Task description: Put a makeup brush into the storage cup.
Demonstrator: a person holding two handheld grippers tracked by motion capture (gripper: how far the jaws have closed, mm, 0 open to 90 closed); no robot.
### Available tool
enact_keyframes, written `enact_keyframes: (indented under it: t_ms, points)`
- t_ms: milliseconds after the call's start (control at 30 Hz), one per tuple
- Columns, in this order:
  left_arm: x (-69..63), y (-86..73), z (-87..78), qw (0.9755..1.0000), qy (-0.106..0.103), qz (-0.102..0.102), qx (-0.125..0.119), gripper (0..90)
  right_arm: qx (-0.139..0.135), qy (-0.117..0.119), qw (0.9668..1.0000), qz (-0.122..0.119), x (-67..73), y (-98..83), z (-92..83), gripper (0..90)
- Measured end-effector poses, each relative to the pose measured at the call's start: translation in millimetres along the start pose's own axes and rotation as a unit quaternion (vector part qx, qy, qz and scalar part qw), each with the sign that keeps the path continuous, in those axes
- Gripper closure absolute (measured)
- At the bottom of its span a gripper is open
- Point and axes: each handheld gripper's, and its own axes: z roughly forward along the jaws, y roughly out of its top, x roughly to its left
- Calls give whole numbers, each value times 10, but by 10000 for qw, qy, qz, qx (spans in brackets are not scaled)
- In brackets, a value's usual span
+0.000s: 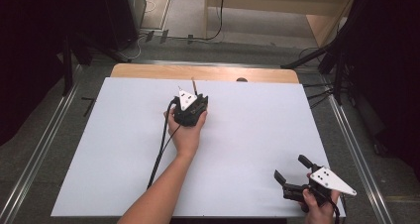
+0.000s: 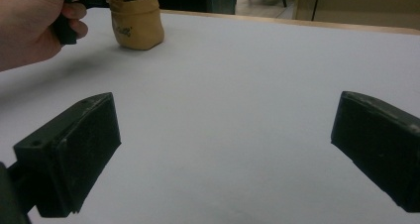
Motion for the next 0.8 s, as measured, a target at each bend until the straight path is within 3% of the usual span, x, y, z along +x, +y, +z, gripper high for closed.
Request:
enact_keyframes:
  t_ms: [367,600,800]
  points:
    - [-20,49,-227,9989,-468,10,-59,546,11,-4,10000,-7,4,0,6,0]
    - [2,55,-404,9966,-821,33,-44,396,24,-4,10000,-35,28,4,21,0]
    - [3,57,-541,9951,-984,48,-25,301,18,19,9999,-118,43,5,22,0]
